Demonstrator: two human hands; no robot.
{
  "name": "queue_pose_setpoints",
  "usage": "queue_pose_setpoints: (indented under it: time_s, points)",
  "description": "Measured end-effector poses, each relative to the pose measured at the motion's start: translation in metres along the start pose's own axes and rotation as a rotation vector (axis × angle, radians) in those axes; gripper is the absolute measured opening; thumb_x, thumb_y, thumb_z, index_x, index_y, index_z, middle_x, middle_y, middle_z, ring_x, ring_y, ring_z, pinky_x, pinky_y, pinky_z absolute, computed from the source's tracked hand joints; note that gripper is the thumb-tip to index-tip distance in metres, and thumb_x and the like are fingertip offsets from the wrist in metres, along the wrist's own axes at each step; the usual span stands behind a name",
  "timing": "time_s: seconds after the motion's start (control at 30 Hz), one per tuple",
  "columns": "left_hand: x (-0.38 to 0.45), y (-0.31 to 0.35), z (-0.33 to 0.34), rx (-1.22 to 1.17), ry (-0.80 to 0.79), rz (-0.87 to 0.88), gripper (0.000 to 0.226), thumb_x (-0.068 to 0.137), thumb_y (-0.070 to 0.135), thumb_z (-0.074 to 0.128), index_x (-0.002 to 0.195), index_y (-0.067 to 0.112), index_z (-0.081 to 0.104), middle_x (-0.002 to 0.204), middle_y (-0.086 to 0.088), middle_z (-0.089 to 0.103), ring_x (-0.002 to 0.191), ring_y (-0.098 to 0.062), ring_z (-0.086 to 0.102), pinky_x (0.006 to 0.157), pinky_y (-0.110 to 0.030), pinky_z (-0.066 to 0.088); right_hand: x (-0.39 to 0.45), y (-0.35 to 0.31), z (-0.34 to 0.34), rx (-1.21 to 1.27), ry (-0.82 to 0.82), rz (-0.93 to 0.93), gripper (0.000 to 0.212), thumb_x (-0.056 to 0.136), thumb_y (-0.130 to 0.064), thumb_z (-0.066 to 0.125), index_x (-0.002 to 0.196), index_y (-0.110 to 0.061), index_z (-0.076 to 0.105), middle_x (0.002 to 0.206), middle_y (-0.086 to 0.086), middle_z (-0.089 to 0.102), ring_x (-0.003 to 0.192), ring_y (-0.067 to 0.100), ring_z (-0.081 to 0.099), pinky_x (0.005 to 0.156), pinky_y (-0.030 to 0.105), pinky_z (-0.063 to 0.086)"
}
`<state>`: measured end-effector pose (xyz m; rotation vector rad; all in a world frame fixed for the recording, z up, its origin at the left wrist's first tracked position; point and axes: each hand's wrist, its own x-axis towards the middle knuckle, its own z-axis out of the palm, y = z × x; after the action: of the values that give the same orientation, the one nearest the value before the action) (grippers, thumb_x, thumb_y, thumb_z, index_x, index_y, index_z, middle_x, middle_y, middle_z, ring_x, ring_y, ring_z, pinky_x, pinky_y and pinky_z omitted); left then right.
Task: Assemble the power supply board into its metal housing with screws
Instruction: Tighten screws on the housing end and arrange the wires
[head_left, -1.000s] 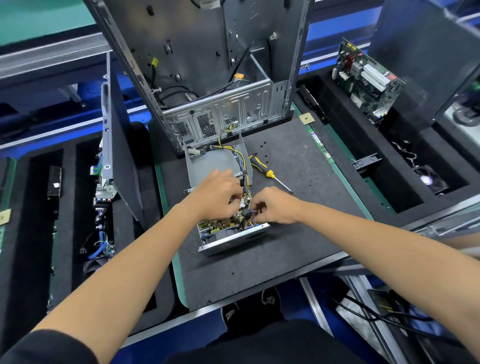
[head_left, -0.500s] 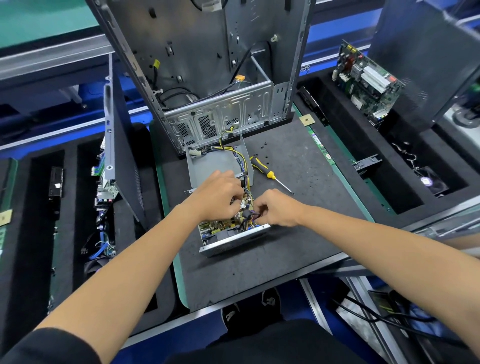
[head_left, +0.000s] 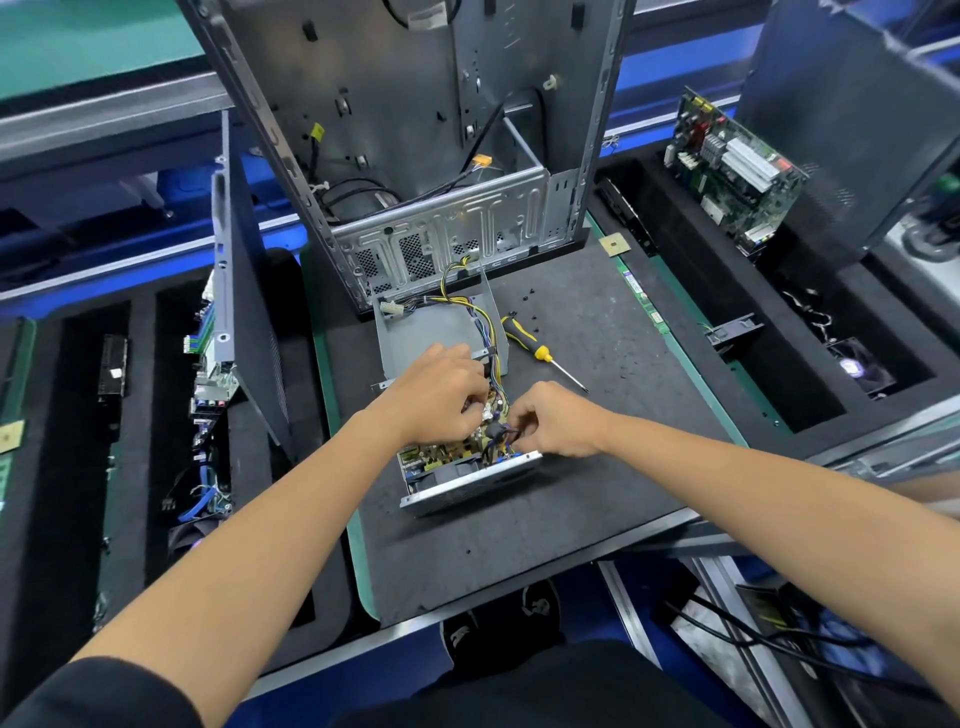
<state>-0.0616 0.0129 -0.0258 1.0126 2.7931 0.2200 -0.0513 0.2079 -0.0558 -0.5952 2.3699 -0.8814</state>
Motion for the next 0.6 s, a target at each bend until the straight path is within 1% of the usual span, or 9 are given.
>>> queue_pose_setpoints:
  time_s: [0.07,0.13,0.2,0.3,0.33,0.37,0.43,0.5,0.6]
  points:
    - [0.0001,0.0004,0.0009,0.005,0.007,0.004,0.020,0.084,0.020,0.051,0.077,0.013,0.068,0.073,0.002,0.059,0.083,-0.018,0.041,0.076,-0.034,0.032,-0.0008,0.0009,0.0005,-0.042,-0.007,-0.024,0.017,0.074,-0.002,0.071,0.067,-0.015,0.064,0.053,-0.013,0.051,0.049,0.003,0.043,0.049,0.008,0.035]
    - [0.0002,0.0005,0.0013,0.004,0.011,0.006,0.019,0.083,0.020,0.051,0.076,0.013,0.067,0.073,0.002,0.059,0.082,-0.017,0.041,0.075,-0.034,0.031,0.0001,0.0012,0.0003,-0.113,-0.005,-0.057,0.006,0.074,-0.004,0.071,0.070,-0.007,0.068,0.055,-0.010,0.052,0.052,0.010,0.044,0.048,0.007,0.035]
    - [0.0003,0.0003,0.0013,0.005,0.009,0.008,0.019,0.083,0.020,0.051,0.076,0.013,0.067,0.072,0.002,0.058,0.082,-0.018,0.041,0.075,-0.034,0.031,0.0019,0.0018,0.0003,-0.145,0.001,-0.071,0.005,0.074,-0.005,0.072,0.071,-0.004,0.068,0.058,-0.004,0.055,0.053,0.013,0.044,0.048,0.008,0.034]
    - [-0.0006,-0.0002,0.0017,0.009,0.021,0.009,0.019,0.084,0.021,0.052,0.076,0.012,0.068,0.072,0.001,0.058,0.082,-0.018,0.040,0.075,-0.034,0.031,0.0027,0.0043,0.0035,-0.149,-0.004,-0.065,0.013,0.074,-0.005,0.072,0.068,0.001,0.063,0.062,0.004,0.058,0.055,0.014,0.042,0.049,0.010,0.033]
    - [-0.0009,-0.0002,0.0018,0.011,0.025,0.010,0.019,0.084,0.021,0.052,0.077,0.013,0.068,0.072,0.002,0.058,0.082,-0.018,0.040,0.074,-0.033,0.030,0.0024,0.0054,0.0053,-0.146,-0.008,-0.064,0.017,0.075,-0.006,0.072,0.065,0.001,0.060,0.064,0.009,0.059,0.057,0.015,0.042,0.050,0.012,0.032]
    - [-0.0010,-0.0001,0.0021,0.014,0.028,0.011,0.019,0.084,0.021,0.052,0.077,0.013,0.068,0.072,0.002,0.058,0.082,-0.018,0.040,0.073,-0.032,0.028,0.0016,0.0064,0.0067,-0.145,-0.011,-0.063,0.021,0.075,-0.006,0.072,0.062,-0.001,0.056,0.066,0.013,0.059,0.059,0.016,0.041,0.053,0.018,0.034]
    - [-0.0007,0.0005,0.0025,0.020,0.032,0.013,0.019,0.083,0.020,0.052,0.076,0.013,0.068,0.071,0.002,0.058,0.081,-0.018,0.040,0.072,-0.032,0.027,-0.0004,0.0063,0.0073,-0.164,-0.012,-0.064,0.027,0.076,-0.007,0.072,0.058,-0.005,0.052,0.064,0.013,0.054,0.058,0.017,0.037,0.055,0.026,0.034]
    - [0.0000,0.0014,0.0026,0.026,0.033,0.013,0.019,0.082,0.019,0.051,0.074,0.012,0.067,0.070,0.002,0.057,0.080,-0.018,0.040,0.071,-0.032,0.027,-0.0015,0.0049,0.0058,-0.193,-0.023,-0.068,0.028,0.077,-0.007,0.070,0.058,-0.001,0.050,0.061,0.009,0.047,0.057,0.017,0.032,0.053,0.027,0.030]
    - [-0.0002,0.0016,0.0033,0.033,0.036,0.010,0.019,0.081,0.018,0.051,0.073,0.012,0.067,0.069,0.002,0.057,0.080,-0.019,0.041,0.071,-0.034,0.030,-0.0019,0.0009,0.0033,-0.232,-0.043,-0.078,0.031,0.078,-0.017,0.071,0.061,0.002,0.052,0.063,0.013,0.049,0.057,0.018,0.029,0.052,0.030,0.027]
